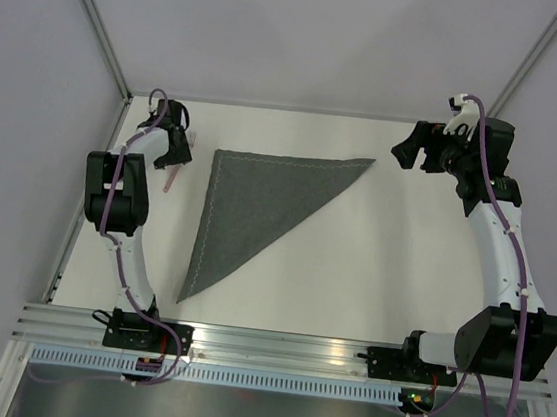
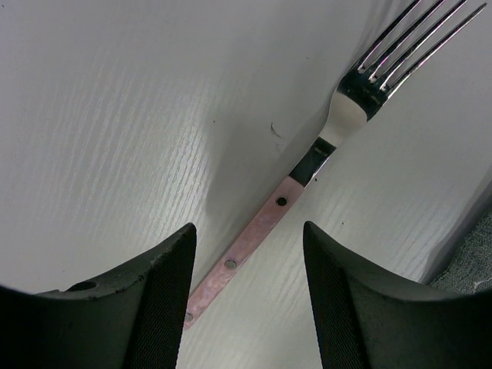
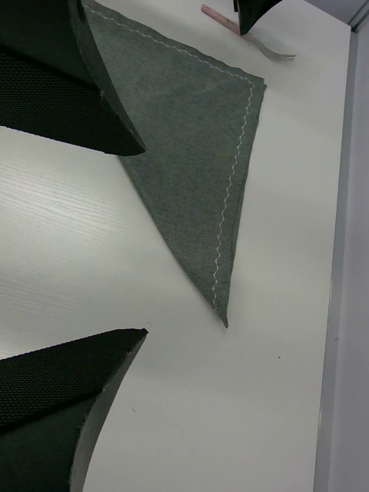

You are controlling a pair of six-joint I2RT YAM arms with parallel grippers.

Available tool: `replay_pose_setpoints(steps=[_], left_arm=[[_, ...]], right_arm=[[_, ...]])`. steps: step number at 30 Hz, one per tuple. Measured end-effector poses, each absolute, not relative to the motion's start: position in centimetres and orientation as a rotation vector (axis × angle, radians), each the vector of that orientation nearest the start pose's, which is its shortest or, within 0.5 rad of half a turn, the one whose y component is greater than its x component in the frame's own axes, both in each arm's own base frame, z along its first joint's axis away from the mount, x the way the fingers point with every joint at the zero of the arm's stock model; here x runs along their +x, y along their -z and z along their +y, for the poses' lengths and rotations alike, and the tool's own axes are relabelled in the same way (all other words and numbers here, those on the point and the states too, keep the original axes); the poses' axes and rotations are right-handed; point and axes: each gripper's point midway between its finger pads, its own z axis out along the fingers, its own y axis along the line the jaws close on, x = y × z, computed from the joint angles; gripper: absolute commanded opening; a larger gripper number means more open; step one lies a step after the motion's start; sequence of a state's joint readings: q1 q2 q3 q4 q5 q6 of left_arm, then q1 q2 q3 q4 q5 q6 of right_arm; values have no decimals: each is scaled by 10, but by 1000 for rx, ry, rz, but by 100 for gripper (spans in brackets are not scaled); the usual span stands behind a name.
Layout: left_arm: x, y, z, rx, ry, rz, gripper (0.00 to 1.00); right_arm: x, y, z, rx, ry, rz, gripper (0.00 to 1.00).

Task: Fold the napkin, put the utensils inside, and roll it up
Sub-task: Grab a utensil with the left arm

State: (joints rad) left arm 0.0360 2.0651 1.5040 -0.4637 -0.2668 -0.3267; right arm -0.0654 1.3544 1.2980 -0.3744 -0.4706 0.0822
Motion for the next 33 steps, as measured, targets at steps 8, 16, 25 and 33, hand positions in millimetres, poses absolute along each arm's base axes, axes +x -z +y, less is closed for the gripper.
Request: replay_pose_setpoints(steps=[8, 16, 25, 33], left_arm=[[486, -28, 53, -510, -215, 2522, 59], [494, -20, 49, -483, -183, 2551, 48], [504, -19, 46, -475, -162, 2559, 10], [504, -20, 46, -465, -161, 2564, 2]], right_arm=[[406, -284, 56, -156, -480, 1977, 98], [405, -286, 56, -157, -479, 1973, 98], [405, -285, 56, -157, -480, 1974, 98], [405, -283, 56, -155, -481, 1979, 98]])
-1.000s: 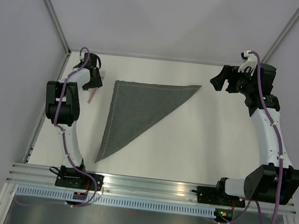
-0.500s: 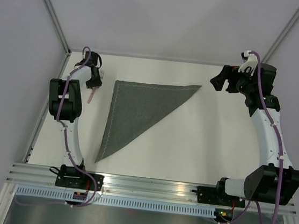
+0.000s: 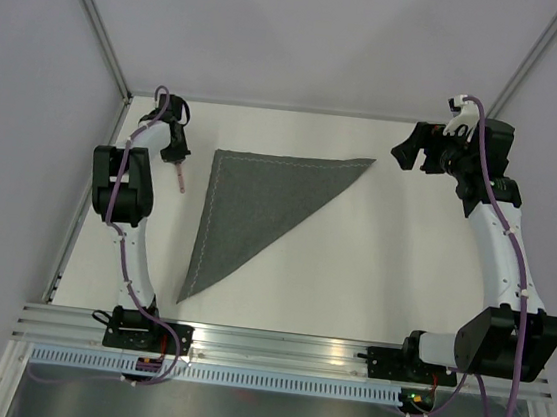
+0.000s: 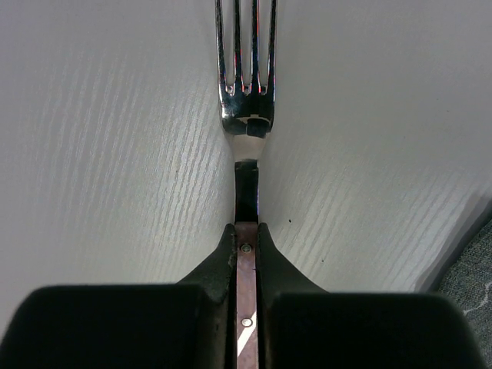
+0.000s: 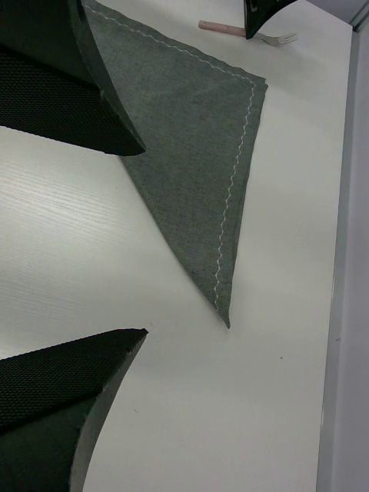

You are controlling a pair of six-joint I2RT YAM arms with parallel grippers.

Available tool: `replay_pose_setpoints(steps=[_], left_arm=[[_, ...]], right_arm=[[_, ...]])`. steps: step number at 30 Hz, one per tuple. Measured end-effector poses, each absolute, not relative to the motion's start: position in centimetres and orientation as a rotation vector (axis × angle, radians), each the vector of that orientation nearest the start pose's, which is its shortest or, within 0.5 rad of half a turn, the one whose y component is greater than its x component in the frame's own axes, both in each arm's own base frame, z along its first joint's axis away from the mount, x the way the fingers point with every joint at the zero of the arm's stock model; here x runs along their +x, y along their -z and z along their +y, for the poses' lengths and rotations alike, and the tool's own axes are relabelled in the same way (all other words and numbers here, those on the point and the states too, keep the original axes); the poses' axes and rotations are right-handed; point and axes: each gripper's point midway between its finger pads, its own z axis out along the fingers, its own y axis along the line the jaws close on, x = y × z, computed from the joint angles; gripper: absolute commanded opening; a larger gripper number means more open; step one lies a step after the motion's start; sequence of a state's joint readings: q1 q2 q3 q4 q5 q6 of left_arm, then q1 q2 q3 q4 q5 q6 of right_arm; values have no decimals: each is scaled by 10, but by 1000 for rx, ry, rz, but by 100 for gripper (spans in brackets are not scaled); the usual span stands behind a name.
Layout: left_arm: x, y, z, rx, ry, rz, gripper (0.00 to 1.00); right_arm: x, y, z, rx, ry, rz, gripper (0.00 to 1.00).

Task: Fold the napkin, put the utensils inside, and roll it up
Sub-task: Grab a utensil with the left arm, then place the utensil onto the napkin

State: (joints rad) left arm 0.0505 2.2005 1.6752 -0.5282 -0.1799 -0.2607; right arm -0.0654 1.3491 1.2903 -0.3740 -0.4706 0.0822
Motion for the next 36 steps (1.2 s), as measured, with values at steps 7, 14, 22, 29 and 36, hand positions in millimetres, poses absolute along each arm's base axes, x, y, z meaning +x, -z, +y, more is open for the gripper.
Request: replay_pose_setpoints(steps=[7, 14, 22, 29, 36], left_arm=[[503, -36, 28, -347, -32, 2586, 2], [480, -145, -65, 46, 239, 2390, 2], [402, -158, -220, 706, 526, 2269, 2], [365, -96, -245, 881, 554, 2402, 2], [335, -78, -272, 1027, 588, 2402, 2]], right_arm=[[405, -283, 56, -155, -481, 1980, 98], [405, -282, 56, -155, -481, 1981, 98], [404, -279, 56, -153, -483, 1988, 98], [405, -278, 56, -153, -483, 1988, 98], [406, -276, 56, -151, -483, 1993, 98]])
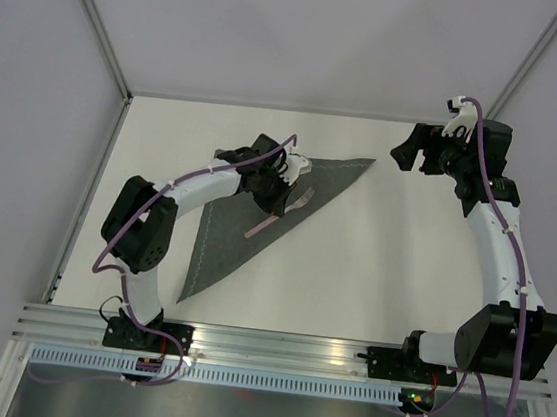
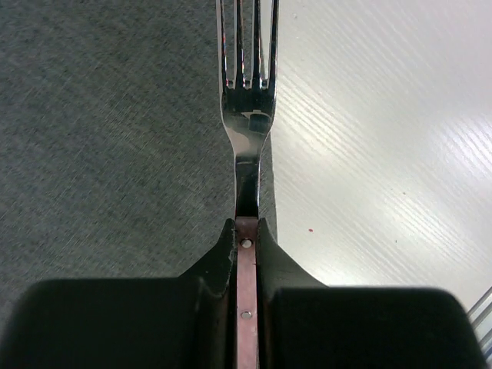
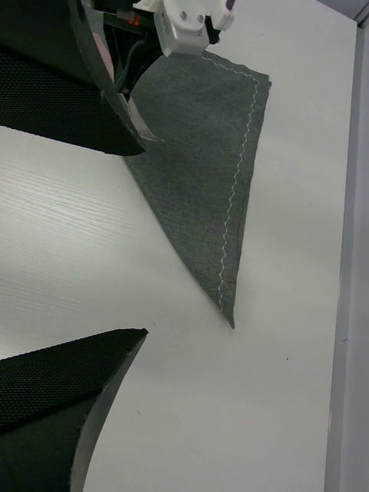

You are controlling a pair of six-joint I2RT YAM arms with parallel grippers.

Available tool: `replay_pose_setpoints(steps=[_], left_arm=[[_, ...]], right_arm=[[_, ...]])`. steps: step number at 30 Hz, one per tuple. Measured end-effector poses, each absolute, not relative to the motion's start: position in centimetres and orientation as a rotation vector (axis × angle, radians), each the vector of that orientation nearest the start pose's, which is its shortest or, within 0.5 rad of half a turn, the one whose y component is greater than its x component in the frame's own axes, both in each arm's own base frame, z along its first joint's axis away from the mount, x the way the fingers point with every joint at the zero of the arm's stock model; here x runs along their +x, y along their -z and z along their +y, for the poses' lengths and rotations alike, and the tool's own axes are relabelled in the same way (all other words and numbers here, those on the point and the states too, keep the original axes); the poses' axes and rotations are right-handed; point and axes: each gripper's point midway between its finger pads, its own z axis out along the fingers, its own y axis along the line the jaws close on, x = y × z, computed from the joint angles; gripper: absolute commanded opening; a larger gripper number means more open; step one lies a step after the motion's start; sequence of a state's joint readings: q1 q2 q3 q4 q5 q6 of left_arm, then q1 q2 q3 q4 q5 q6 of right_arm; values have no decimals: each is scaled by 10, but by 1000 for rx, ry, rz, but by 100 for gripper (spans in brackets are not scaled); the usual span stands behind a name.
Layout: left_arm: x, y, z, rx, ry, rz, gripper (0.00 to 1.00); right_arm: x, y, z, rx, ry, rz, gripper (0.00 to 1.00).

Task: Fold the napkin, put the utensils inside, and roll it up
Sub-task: Place the utensil onto the napkin

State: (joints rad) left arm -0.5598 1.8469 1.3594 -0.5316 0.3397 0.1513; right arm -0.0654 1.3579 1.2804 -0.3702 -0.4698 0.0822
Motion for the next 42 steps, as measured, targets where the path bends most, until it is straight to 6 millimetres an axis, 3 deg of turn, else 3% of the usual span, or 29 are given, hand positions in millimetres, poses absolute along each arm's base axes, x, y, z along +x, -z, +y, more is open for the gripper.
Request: replay_pose_setpoints(steps=[4, 12, 26, 42], left_arm=[[329, -65, -281, 1056, 591, 2400, 2], [325, -35, -280, 1001, 574, 2453, 2], [324, -22, -285, 946, 575, 2456, 2], [323, -20, -285, 952, 570, 2458, 2]], right_arm=[[406, -276, 56, -151, -483, 1992, 98], [405, -270, 56, -148, -486, 2004, 98], [405, -270, 56, -149, -486, 2005, 98], [405, -270, 56, -148, -486, 2005, 98]])
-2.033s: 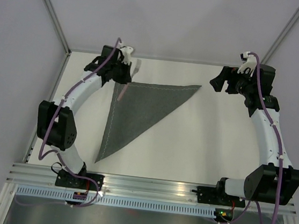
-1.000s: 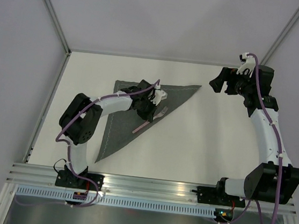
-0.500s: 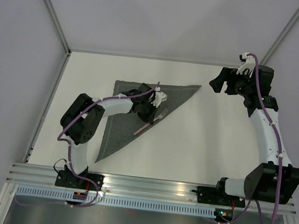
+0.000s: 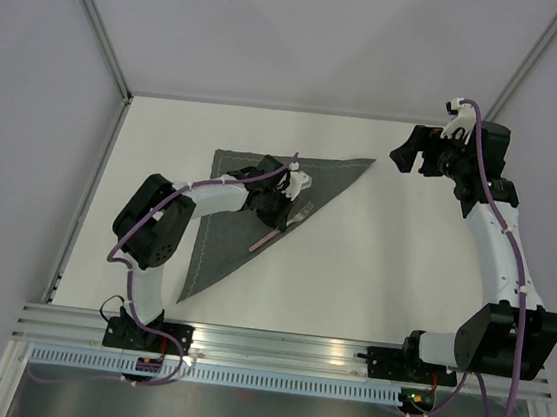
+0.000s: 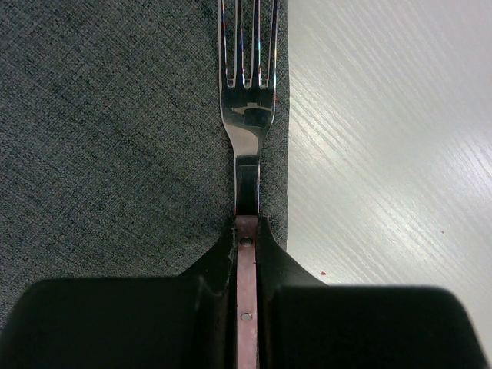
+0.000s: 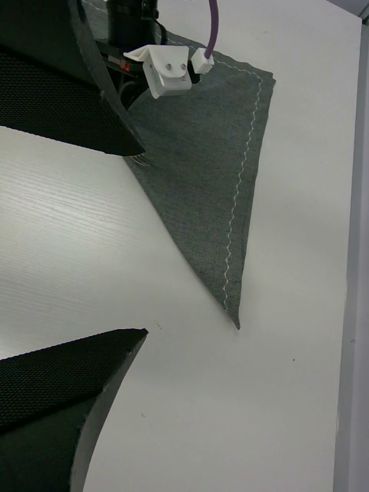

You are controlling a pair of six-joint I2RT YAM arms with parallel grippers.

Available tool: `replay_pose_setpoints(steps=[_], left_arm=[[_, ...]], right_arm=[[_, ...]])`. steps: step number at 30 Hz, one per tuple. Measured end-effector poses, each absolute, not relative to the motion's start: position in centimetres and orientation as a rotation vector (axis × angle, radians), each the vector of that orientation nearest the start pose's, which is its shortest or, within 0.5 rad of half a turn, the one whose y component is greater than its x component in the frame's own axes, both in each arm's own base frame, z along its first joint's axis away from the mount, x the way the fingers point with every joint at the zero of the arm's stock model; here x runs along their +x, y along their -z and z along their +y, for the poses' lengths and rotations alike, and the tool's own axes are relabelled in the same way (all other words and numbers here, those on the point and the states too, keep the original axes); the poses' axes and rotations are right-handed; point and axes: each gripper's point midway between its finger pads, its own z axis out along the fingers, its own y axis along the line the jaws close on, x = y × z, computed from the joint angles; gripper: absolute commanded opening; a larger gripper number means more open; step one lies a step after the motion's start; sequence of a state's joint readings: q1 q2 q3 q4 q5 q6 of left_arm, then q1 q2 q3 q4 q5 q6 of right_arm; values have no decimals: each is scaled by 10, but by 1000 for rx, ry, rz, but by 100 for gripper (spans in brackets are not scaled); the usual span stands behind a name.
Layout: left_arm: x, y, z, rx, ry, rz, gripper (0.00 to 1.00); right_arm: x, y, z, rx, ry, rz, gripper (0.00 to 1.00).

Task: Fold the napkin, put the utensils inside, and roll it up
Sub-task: Place the utensil onto the napkin

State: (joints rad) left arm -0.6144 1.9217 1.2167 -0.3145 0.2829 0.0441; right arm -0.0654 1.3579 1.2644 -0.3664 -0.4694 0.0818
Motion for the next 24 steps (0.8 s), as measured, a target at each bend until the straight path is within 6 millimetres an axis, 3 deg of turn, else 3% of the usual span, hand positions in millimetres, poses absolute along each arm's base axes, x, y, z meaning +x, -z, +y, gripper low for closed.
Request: replay_pose_setpoints(steps=[24], left_arm=[[329, -21, -289, 951, 547, 2449, 2]], right_arm=[[410, -252, 54, -108, -490, 2047, 98]])
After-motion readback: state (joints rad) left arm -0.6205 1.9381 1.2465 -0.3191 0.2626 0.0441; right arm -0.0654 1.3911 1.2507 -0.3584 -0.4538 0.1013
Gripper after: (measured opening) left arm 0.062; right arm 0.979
